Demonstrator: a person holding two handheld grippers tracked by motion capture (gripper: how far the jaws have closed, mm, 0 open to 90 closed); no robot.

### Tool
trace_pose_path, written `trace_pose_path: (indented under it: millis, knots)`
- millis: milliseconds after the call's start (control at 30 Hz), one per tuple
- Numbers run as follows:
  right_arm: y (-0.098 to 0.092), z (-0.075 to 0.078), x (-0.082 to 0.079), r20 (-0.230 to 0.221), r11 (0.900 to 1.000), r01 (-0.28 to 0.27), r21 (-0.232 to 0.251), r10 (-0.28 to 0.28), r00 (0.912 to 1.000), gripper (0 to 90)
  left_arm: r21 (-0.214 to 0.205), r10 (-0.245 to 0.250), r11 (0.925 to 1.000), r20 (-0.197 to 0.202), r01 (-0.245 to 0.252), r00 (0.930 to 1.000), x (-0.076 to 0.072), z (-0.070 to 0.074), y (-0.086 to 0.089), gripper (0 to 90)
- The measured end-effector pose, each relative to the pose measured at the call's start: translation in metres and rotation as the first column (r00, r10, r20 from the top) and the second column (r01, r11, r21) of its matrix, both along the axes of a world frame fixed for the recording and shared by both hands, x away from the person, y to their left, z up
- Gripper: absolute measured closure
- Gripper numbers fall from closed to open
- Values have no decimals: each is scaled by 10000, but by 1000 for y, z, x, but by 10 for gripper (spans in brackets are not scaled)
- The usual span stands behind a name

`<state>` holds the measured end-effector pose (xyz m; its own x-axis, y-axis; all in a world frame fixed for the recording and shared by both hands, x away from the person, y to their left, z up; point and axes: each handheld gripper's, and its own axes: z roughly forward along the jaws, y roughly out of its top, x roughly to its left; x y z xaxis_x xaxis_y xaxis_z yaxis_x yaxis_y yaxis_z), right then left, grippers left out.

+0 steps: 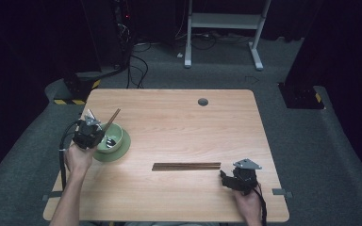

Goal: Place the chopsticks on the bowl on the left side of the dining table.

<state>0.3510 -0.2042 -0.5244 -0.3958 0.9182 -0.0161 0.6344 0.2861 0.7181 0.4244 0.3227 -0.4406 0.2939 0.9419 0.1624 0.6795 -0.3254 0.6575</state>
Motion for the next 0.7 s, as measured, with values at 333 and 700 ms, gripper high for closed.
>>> trace_pose_path:
  millis: [333, 700]
  knots:
    - [0, 0, 0, 0, 10000, 1, -2, -1, 10000, 220, 218, 11, 9998, -25, -11, 10000, 1, -2, -1, 838]
    - [0, 0, 0, 1, 10000, -1, -5, 1, 10000, 220, -116, -20, 9999, 56, 21, 10000, 0, 0, -1, 776]
